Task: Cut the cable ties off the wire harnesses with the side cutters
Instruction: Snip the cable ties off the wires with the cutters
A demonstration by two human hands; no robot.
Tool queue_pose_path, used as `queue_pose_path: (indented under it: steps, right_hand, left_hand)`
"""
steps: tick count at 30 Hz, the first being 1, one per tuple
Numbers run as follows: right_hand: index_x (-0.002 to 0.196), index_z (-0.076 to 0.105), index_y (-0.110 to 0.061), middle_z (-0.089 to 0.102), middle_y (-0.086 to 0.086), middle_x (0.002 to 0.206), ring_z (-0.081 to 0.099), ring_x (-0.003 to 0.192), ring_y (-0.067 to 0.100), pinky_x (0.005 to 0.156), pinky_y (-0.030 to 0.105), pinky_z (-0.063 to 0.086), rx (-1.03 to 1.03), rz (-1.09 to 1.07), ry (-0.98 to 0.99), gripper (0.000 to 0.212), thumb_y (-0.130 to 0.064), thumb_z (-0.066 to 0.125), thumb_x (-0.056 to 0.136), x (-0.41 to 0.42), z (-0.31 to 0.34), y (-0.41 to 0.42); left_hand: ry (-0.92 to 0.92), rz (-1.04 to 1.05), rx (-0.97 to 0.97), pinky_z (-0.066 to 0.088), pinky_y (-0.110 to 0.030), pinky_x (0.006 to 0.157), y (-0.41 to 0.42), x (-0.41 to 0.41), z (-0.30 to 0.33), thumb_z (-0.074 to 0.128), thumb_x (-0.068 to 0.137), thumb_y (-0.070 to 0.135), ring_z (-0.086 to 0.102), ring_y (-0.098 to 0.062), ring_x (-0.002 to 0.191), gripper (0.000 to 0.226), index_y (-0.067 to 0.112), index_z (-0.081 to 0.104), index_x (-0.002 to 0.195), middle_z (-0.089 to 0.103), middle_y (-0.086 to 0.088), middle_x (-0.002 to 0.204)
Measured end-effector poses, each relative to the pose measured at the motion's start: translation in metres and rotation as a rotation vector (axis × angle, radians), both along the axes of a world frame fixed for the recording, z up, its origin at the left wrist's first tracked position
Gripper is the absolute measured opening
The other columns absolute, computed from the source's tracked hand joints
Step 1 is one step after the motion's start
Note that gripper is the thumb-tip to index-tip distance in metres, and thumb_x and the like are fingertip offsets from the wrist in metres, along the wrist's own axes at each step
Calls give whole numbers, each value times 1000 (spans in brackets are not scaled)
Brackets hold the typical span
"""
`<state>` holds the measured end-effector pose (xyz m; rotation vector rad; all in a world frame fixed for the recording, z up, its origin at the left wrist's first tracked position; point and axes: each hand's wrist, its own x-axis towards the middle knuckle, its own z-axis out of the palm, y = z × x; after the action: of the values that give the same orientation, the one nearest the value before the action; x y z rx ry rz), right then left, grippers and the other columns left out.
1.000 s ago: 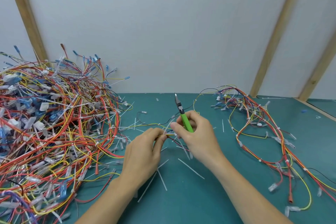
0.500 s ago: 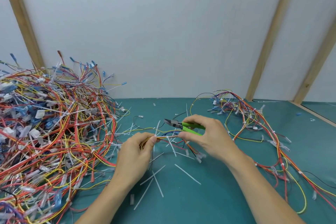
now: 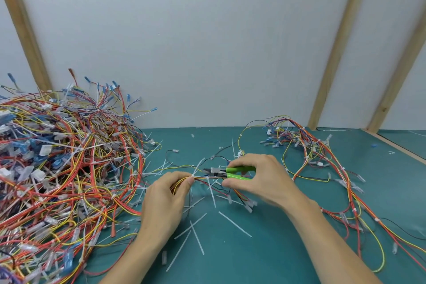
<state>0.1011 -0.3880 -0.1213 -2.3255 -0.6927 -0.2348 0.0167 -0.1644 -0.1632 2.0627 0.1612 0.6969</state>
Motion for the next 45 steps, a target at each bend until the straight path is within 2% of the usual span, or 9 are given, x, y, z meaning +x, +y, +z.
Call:
queue_pose_path:
  steps: [3, 6, 10, 14, 19, 24, 31, 41, 45]
  right_hand:
    - [96, 75, -46, 70, -31, 94, 66, 94, -4, 88, 32, 55, -3, 15, 11, 44, -75, 77, 63, 2, -2, -1]
    - [96, 73, -48, 71, -28, 94, 66, 95, -2, 89, 34, 55, -3, 28, 12, 44, -77, 75, 62, 3, -3, 0]
    - [98, 71, -50, 70, -23, 95, 65, 94, 0, 87, 35, 54, -31, 45, -5, 43, -75, 75, 63, 3, -3, 0]
    - [102, 76, -44, 67, -21, 102, 64, 93, 0, 88, 34, 53, -47, 59, 4, 53, -78, 73, 62, 3, -4, 0]
    - [101, 73, -48, 65, -21, 101, 63, 94, 1, 87, 36, 54, -16, 71, 27, 51, -80, 73, 61, 3, -4, -1]
    - [100, 75, -46, 66, -20, 99, 64, 92, 2, 87, 36, 54, 13, 80, 39, 49, -76, 76, 61, 2, -4, -1]
    - [97, 75, -46, 65, -19, 100, 64, 93, 2, 86, 37, 54, 14, 67, 25, 48, -77, 74, 60, 2, -3, -1]
    - [100, 78, -42, 65, -23, 100, 63, 98, 3, 90, 38, 53, -3, 97, 9, 58, -81, 69, 57, -4, 1, 6]
    - [101, 79, -39, 66, -21, 99, 64, 96, 4, 89, 39, 53, 14, 93, 4, 55, -76, 73, 60, -5, 0, 8]
  left_hand:
    - [17, -11, 33, 53, -34, 77, -1, 0, -1, 69, 94, 29, 65, -4, 81, 6, 30, 74, 92, 71, 17, 84]
    - [33, -13, 46, 52, -34, 72, -1, 0, -1, 69, 93, 30, 63, -5, 74, 8, 32, 73, 87, 70, 16, 76]
    - [36, -32, 53, 45, -25, 63, 0, 0, -1, 70, 92, 30, 61, -4, 72, 9, 32, 73, 84, 68, 21, 75]
    - [35, -49, 74, 42, -19, 63, 0, 0, -2, 72, 91, 30, 62, -4, 74, 7, 31, 76, 85, 69, 20, 75]
    - [29, -56, 92, 46, -25, 65, 0, 0, -2, 72, 90, 31, 62, -5, 73, 8, 31, 75, 84, 69, 17, 75]
    - [34, -41, 68, 37, -19, 56, 0, 0, -2, 71, 91, 33, 58, -4, 65, 13, 31, 73, 79, 67, 19, 70]
    - [13, -63, 30, 37, -15, 56, 0, 0, -1, 72, 90, 31, 56, -3, 63, 11, 29, 77, 81, 67, 18, 70]
    - [37, -101, 24, 50, -41, 69, 1, 2, -3, 70, 92, 33, 61, -18, 71, 16, 29, 76, 78, 69, 3, 73]
    - [35, -110, 22, 50, -42, 70, 2, 3, -4, 69, 93, 34, 61, -19, 71, 16, 31, 75, 78, 69, 1, 74]
